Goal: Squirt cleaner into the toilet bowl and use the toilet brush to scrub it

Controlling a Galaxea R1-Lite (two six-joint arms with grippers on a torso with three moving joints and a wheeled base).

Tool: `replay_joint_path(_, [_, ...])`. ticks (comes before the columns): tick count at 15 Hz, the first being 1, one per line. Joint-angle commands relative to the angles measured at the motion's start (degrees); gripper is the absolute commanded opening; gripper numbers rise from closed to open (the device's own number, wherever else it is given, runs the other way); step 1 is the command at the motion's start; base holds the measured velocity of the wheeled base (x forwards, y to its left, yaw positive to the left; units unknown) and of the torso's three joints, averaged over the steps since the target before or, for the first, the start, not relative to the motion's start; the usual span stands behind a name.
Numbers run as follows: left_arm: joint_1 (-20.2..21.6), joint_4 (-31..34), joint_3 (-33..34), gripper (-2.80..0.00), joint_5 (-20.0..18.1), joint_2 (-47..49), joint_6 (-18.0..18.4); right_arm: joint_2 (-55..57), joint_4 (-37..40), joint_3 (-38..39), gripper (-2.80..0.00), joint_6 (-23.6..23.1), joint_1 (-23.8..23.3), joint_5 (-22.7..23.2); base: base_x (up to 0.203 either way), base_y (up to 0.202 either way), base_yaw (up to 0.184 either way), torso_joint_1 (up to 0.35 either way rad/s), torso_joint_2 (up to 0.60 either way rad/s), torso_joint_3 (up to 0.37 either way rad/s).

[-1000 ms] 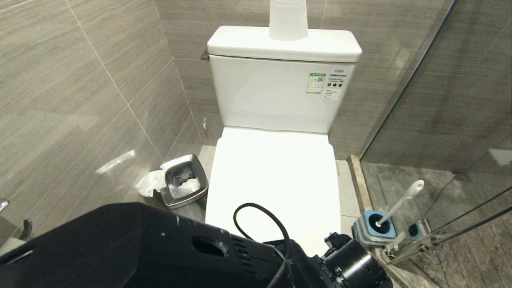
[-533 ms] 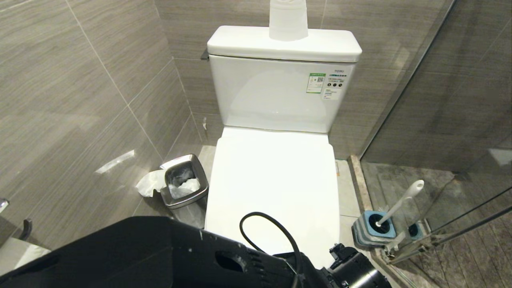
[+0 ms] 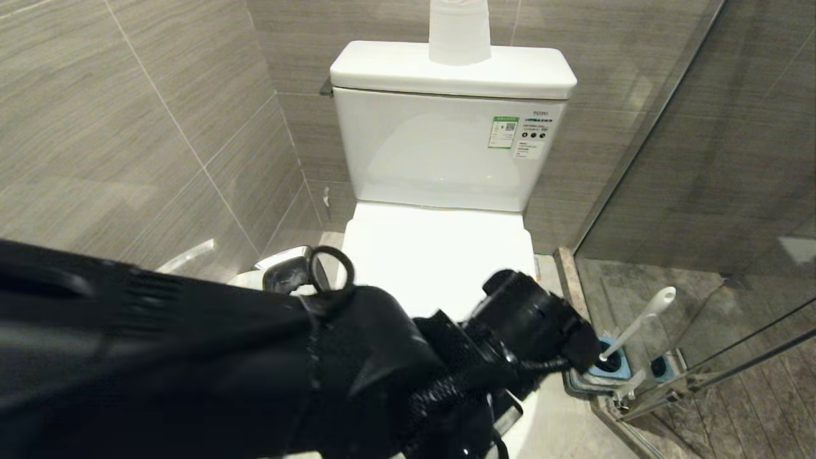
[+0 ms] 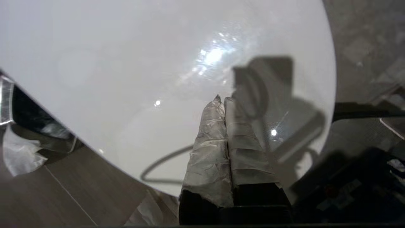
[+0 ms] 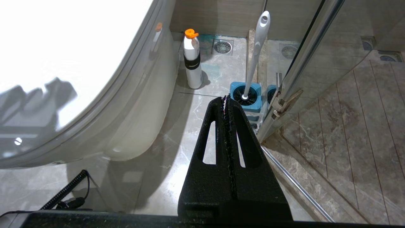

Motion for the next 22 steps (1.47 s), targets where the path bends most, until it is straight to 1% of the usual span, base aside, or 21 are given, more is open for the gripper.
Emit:
replay_joint_path(1, [4.37,1.27,-0.44,-2.8,-0.81,-10.97,1.24,0.02,0.02,0.03,-2.8,0.01,-0.01,-0.02,0.0,0.0,0.0,0.0,0.0,0.0])
replay_joint_path(2, [7.05,3.12,-0.84,-2.8,-2.72,-14.25,1.94,0.02,0.02,-0.01,-2.8,0.01,-0.01,-0.02,0.0,0.0,0.0,0.0,0.0,0.0])
replay_joint_path(3, [10.68,6.06,-1.7,-2.8,-5.82,-17.64,2.52,0.02,0.02,-0.01,-2.8,0.01,-0.04,-0.02,0.0,0.0,0.0,0.0,0.0,0.0])
replay_joint_path(5, [18.36,13.86,-5.17,-2.8,-13.95,-23.44,2.97,0.02,0.02,-0.01,-2.8,0.01,0.02,-0.02,0.0,0.0,0.0,0.0,0.0,0.0])
replay_joint_path(7, [24.33,22.47,-10.62,-2.8,-23.69,-28.65,1.79,0.02,0.02,-0.01,-2.8,0.01,0.02,-0.02,0.0,0.0,0.0,0.0,0.0,0.0])
replay_joint_path(8, [26.91,26.04,-12.76,-2.8,-27.95,-30.58,-0.67,0.02,0.02,0.07,-2.8,0.01,-0.06,-0.02,0.0,0.0,0.0,0.0,0.0,0.0])
replay_joint_path(9, [28.52,28.67,-15.4,-2.8,-30.82,-31.69,-4.72,0.02,0.02,-0.01,-2.8,0.01,0.02,-0.02,0.0,0.0,0.0,0.0,0.0,0.0])
replay_joint_path(10, [29.22,30.67,-18.21,-2.8,-32.0,-32.35,-9.31,0.02,0.02,-0.01,-2.8,0.01,0.02,-0.02,0.0,0.0,0.0,0.0,0.0,0.0])
replay_joint_path(11, [29.44,32.17,-20.78,-2.8,-32.2,-32.66,-12.78,0.02,0.02,-0.01,-2.8,0.01,-0.05,-0.02,0.0,0.0,0.0,0.0,0.0,0.0])
replay_joint_path(12, [29.61,34.16,-23.47,-2.8,-31.37,-33.25,-15.38,0.02,0.02,-0.01,-2.8,0.01,0.02,-0.02,0.0,0.0,0.0,0.0,0.0,0.0])
replay_joint_path(13, [29.65,35.37,-24.53,-2.8,-27.89,-34.09,-16.23,0.02,0.02,-0.01,-2.8,0.01,-0.02,-0.02,0.0,0.0,0.0,0.0,0.0,0.0])
replay_joint_path(14, [29.49,35.62,-24.64,-2.8,-24.1,-34.88,-16.06,0.02,0.02,-0.01,-2.8,0.01,0.02,-0.02,0.0,0.0,0.0,0.0,0.0,0.0])
replay_joint_path(15, [28.95,35.7,-24.59,-2.8,-19.28,-35.39,-14.95,0.02,0.02,-0.01,-2.8,0.01,0.0,-0.02,0.0,0.0,0.0,0.0,0.0,0.0])
replay_joint_path(16, [28.18,35.72,-24.55,-2.8,-13.45,-35.76,-13.1,0.02,0.02,-0.01,-2.8,0.01,-0.06,-0.02,0.0,0.0,0.0,0.0,0.0,0.0])
replay_joint_path(18, [27.79,34.4,-24.78,-2.8,-1.35,-36.38,-7.82,0.02,0.02,-0.01,-2.8,0.01,0.02,-0.02,0.0,0.0,0.0,0.0,0.0,0.0])
replay_joint_path(19, [28.41,30.57,-24.88,-2.8,3.2,-36.9,-3.39,0.02,0.02,0.0,-2.8,0.01,0.02,-0.02,0.0,0.0,0.0,0.0,0.0,0.0])
replay_joint_path(20, [30.81,26.94,-24.92,-2.8,4.74,-37.49,0.43,0.02,0.02,-0.01,-2.8,0.01,0.02,-0.02,0.0,0.0,0.0,0.0,0.0,0.0])
replay_joint_path(21, [34.38,23.31,-24.93,-2.8,5.09,-38.11,4.19,0.02,0.02,-0.01,-2.8,0.01,-0.06,-0.02,0.0,0.0,0.0,0.0,0.0,0.0])
replay_joint_path(22, [37.86,17.17,-24.93,-2.8,5.15,-38.95,9.17,0.02,0.02,-0.01,-2.8,0.01,0.02,-0.02,0.0,0.0,0.0,0.0,0.0,0.0])
